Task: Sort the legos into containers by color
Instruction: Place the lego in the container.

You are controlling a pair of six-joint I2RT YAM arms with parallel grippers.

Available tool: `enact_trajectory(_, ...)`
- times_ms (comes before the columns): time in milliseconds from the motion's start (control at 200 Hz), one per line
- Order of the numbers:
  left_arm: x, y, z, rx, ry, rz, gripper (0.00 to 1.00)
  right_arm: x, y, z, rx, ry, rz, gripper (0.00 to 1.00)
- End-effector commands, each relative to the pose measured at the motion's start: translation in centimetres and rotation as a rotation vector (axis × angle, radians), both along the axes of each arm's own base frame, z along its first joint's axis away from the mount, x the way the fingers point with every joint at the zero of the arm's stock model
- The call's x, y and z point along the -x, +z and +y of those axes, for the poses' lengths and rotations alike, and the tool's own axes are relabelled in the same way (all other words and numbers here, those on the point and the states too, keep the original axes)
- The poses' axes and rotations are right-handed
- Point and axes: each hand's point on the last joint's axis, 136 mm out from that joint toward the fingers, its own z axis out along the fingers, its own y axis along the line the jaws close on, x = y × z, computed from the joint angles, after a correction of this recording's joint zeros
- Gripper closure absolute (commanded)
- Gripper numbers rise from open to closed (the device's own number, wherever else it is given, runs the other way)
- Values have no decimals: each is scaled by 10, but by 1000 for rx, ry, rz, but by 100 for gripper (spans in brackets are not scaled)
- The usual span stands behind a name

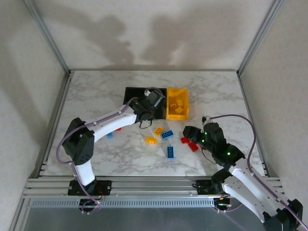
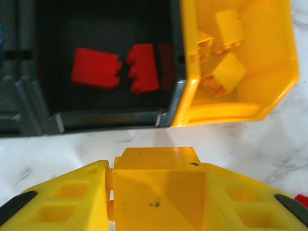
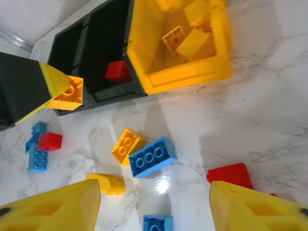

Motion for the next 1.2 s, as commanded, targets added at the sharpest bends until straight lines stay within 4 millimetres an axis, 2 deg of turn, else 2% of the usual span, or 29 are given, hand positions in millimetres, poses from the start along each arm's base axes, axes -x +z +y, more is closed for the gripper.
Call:
enact_trajectory(0,-12,10,-27,11,-52,-17,68,3,-8,-14,7,-64,32,38)
enact_trajectory(235,-41,13,-70,13,-86,-49,68,6,-13,-19,7,-78,48,38)
enact_trajectory(511,-71,-6,-96,-65,-82,-76,68,10,-14,-26,1,-101,47,38)
enact_trajectory(716,-83,-20,-102,-123,-71,-85,67,15,-13,-31,-10,-118,43,38)
enact_trajectory(941,-85,-35,-100,-157,-66,-78,64,15,-12,-31,-12,-117,38,38)
enact_trajectory(1197,-86,-30,-100,-155,-62,-89,47,15,-12,-31,-11,-117,37,38)
